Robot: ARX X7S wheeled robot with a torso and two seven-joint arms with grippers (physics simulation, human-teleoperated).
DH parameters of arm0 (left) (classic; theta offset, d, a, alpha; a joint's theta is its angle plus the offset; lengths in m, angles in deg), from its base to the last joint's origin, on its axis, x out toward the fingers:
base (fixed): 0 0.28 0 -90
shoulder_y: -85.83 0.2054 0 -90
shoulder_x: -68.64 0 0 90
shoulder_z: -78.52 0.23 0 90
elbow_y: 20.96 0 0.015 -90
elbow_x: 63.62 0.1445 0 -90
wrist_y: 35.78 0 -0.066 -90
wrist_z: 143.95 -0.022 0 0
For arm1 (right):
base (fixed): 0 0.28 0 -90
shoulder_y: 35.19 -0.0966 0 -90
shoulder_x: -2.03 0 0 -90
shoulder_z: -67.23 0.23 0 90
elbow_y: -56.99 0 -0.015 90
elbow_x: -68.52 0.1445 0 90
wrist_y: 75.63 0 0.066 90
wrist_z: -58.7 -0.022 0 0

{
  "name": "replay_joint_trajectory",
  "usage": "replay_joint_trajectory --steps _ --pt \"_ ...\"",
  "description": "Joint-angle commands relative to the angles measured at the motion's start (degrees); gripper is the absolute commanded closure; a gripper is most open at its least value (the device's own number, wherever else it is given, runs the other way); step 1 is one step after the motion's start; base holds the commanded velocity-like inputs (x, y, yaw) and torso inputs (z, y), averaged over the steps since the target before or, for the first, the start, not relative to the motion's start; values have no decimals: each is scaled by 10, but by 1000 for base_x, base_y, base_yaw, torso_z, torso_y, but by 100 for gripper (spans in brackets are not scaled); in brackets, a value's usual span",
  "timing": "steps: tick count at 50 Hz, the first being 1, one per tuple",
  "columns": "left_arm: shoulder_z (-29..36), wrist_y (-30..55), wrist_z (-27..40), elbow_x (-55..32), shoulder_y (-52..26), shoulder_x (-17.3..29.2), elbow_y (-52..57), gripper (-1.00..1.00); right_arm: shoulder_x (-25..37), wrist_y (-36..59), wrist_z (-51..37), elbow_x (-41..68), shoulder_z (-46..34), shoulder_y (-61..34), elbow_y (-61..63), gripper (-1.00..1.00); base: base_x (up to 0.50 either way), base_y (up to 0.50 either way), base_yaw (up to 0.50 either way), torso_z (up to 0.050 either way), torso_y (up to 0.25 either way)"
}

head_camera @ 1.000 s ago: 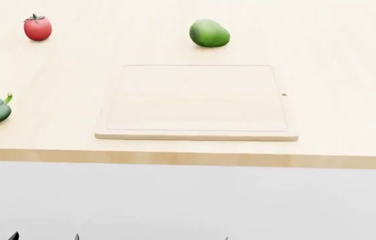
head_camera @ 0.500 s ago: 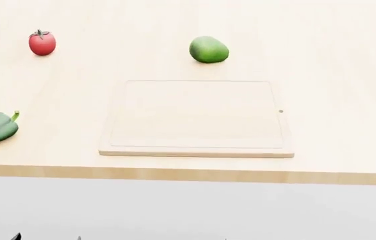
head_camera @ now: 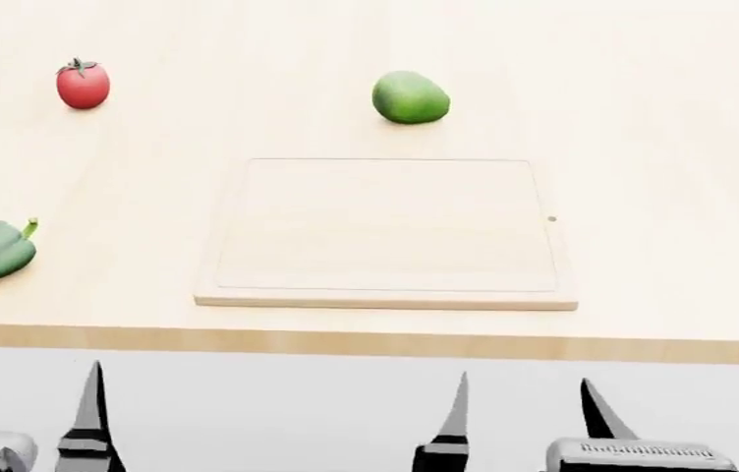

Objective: Place the avocado, onion, tomato and bell pepper on the cutting board.

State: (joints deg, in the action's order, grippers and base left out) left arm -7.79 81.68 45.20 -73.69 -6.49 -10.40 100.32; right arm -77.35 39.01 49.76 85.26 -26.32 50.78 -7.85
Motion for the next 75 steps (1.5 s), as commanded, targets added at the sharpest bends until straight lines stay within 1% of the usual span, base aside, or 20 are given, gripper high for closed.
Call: replay_joint_trajectory --steps 1,2,3,4,6,8,13,14,16,19,21,27,33,42,61,69,75 --pt "-99 286 132 -272 -163 134 287 -100 42 374 -41 153 114 -160 310 -100 0 0 0 0 0" --pt "-102 286 193 -352 -190 180 287 -100 47 424 -51 181 134 -192 329 -100 0 0 0 0 0" --pt "-100 281 235 -404 -208 214 287 -100 49 460 -58 200 148 -216 336 -100 0 0 0 0 0" --pt "-95 274 267 -439 -224 243 287 -100 50 486 -63 215 159 -237 337 -100 0 0 0 0 0" --pt "-92 269 302 -481 -240 273 286 -100 53 526 -74 245 182 -264 344 -100 0 0 0 0 0" --pt "-85 258 334 -519 -254 305 286 -100 59 548 -89 260 187 -289 344 -100 0 0 0 0 0" --pt "-66 236 392 -584 -288 357 286 -100 59 596 -120 324 221 -327 344 -100 0 0 0 0 0" --pt "-62 232 402 -595 -295 366 286 -100 54 620 -128 345 239 -342 343 -100 0 0 0 0 0" --pt "-50 223 417 -610 -306 383 286 -100 46 640 -146 372 266 -359 341 -100 0 0 0 0 0" --pt "-36 207 430 -620 -312 401 286 -100 49 649 -174 422 296 -375 337 -100 277 8 0 0 0" --pt "-23 194 440 -626 -317 412 286 -100 56 647 -189 440 295 -376 335 -100 500 51 0 0 0" --pt "7 169 458 -639 -333 432 286 -100 72 639 -223 477 290 -379 323 -100 500 58 0 0 0" --pt "17 159 462 -645 -341 436 281 -100 90 607 -220 452 256 -367 308 -100 500 141 0 0 0" --pt "33 159 465 -647 -360 436 280 -100 96 602 -231 468 255 -374 297 -100 500 219 0 0 0" --pt "51 133 476 -647 -355 458 284 -100 106 600 -262 510 266 -377 283 -100 500 160 0 0 1" --pt "62 122 482 -650 -360 468 284 -100 111 621 -302 564 272 -409 271 -100 113 13 0 0 1" --pt "70 112 485 -648 -359 476 283 -100 120 614 -311 567 261 -410 269 -100 452 0 0 0 0"
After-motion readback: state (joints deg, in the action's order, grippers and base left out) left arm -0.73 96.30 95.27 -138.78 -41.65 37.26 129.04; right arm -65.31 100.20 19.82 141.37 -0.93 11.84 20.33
